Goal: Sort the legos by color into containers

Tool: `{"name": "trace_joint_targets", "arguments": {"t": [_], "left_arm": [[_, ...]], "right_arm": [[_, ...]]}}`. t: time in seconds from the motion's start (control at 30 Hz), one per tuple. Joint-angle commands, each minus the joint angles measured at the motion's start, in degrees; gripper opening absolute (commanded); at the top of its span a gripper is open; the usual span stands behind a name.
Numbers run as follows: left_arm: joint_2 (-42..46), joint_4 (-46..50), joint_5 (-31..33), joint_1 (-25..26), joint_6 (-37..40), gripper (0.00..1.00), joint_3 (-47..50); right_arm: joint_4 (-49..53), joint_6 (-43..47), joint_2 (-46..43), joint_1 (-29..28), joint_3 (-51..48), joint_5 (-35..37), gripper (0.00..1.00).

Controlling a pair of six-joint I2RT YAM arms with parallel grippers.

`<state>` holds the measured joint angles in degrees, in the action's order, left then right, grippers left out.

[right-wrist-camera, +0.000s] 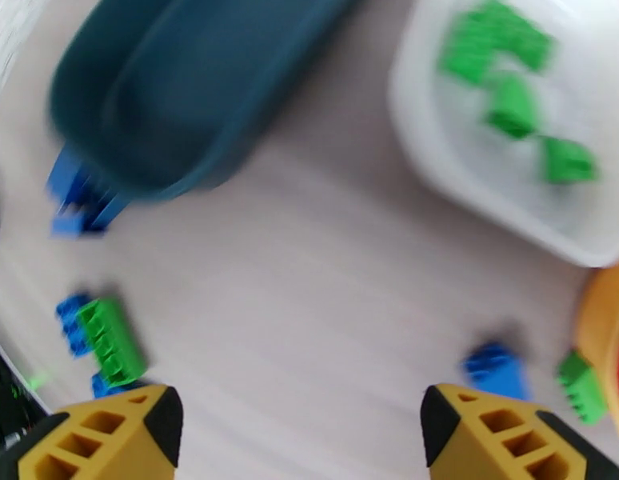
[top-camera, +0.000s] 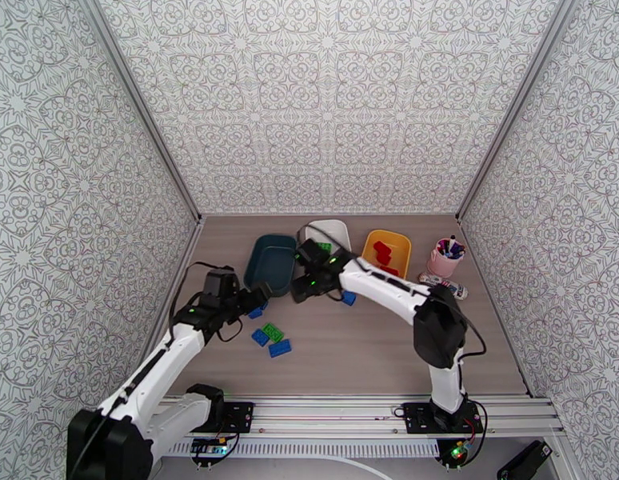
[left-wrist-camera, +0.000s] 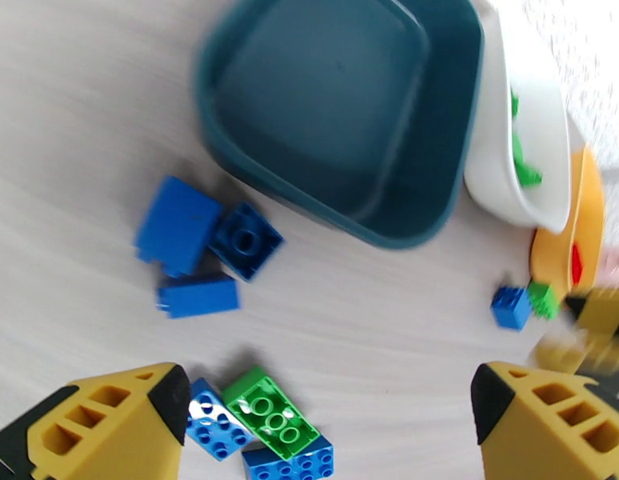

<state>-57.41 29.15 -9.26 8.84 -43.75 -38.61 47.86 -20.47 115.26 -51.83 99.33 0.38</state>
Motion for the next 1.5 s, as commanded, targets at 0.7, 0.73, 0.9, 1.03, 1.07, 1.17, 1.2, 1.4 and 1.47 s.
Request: {"name": "trace_joint_targets", "arguments": {"t": [0.7, 0.73, 0.9, 1.03, 1.07, 1.17, 1.2, 1.4, 1.47], "left_arm": [[8.25, 0.26, -16.12, -18.07, 0.22, 0.99, 8.04], [8.25, 0.37, -16.14, -18.07, 0.24, 0.99, 8.04], [8.54, 0.47, -16.27, -18.07, 0.16, 0.99, 8.38], [8.8, 0.4, -16.35, -18.08, 0.08, 0.99, 8.73], [8.81, 0.45, -16.32, -18.12, 0.11, 0.99, 8.79], [9.0, 0.41, -16.4, -18.07, -0.01, 0.99, 8.85], [9.06, 0.54, -16.33, -18.07, -0.03, 0.99, 8.86], [9.5, 0.99, -16.31, -18.08, -0.02, 0.99, 8.99], [9.73, 1.06, -16.14, -18.07, 0.04, 0.99, 9.14]], "right_arm": [[4.47, 5.08, 18.89, -12.59, 13.46, -1.68, 0.76], [4.52, 5.17, 19.16, -12.8, 13.57, -1.58, 0.75], [4.68, 5.42, 20.26, -12.86, 13.39, -0.92, 0.7], [4.37, 4.92, 20.78, -12.9, 12.93, -0.02, 0.65], [4.2, 4.71, 20.84, -12.86, 12.98, 0.35, 0.64], [4.45, 3.56, 21.47, -12.9, 13.45, 2.24, 0.59], [4.54, 3.22, 21.7, -12.86, 13.78, 2.68, 0.58], [5.71, 1.14, 24.4, -12.81, 16.73, 4.94, 0.51], [6.1, 0.81, 24.94, -12.81, 17.81, 5.65, 0.47]]}}
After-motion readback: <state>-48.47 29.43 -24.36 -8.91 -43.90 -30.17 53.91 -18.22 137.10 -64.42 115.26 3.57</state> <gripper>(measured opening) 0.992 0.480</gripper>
